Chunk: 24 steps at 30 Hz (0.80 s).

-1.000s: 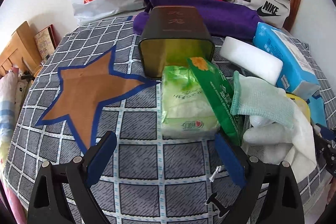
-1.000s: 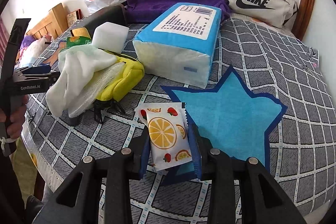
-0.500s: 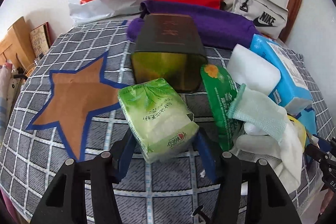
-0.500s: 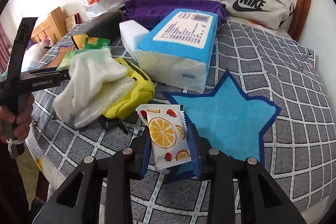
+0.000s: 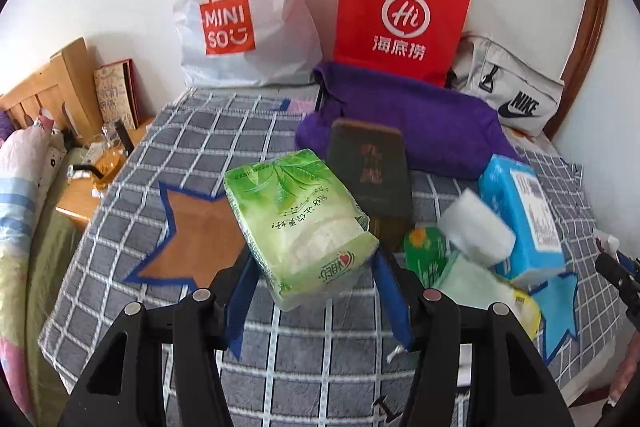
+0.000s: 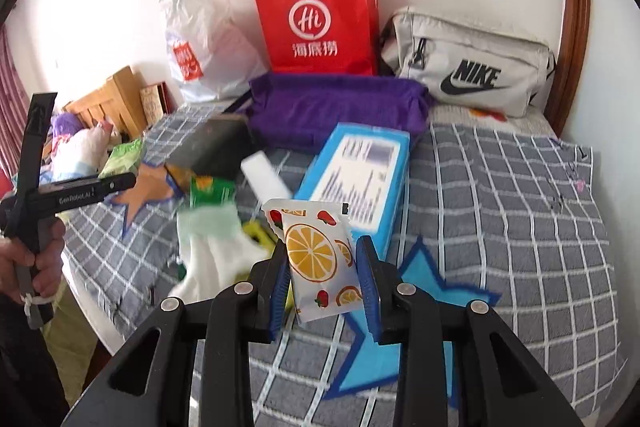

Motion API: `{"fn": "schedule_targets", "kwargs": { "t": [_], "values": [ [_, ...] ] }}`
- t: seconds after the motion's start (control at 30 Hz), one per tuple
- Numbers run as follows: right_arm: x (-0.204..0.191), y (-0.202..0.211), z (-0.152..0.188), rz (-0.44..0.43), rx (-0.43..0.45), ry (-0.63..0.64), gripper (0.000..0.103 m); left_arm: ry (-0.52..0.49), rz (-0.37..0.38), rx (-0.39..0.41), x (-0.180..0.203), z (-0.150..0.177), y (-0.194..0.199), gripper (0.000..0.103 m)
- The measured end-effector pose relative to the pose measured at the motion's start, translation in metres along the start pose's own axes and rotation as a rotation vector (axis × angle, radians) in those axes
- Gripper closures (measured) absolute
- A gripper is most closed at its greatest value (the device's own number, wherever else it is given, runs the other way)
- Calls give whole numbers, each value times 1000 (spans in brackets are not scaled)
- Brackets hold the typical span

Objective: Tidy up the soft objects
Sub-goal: 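Carry the green pack and orange-print packet toward the purple towel with both tools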

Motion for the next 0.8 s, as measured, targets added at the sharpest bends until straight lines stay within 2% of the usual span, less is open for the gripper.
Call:
{"fn": "schedule_targets", "kwargs": {
  "t": [0.1,0.4,0.47,0.53,0.57,0.6,0.7,0.8],
  "values": [
    [6,-8,-30,18,24,1,71,-17,-14,17,9,-26,-6,48],
    [31,-53,-109,21,64,-16,72,-55,15,20,37,-87,-50,48],
    [39,-68,-121,20,50,-22,82,-56,22,13,41,-97,-61,48],
    [46,-83,-131,12,42,-33,85,-55,41,4,46,-106,-75,48],
    [48,-92,-134,3,35,-31,95,-53,52,-3,48,-111,-82,48],
    [50,-102,-136,-4,19,-23,98,-52,56,-8,49,-115,-87,48],
    [57,-133,-140,-10,-26,-2,102,-56,66,-20,56,-127,-103,48],
    [66,-143,-142,-9,-29,-5,102,-59,77,-26,60,-136,-113,48]
  ]
}}
Point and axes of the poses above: each gripper's, at about its wrist camera, not at the fingertips, and y roughly against the way its jaws point, x to its right, z to its underside, the point moved 2 cm from there along -y, roughly the way its jaws point, and after that the axes turned 6 degrees about y, right-handed, at the moved point
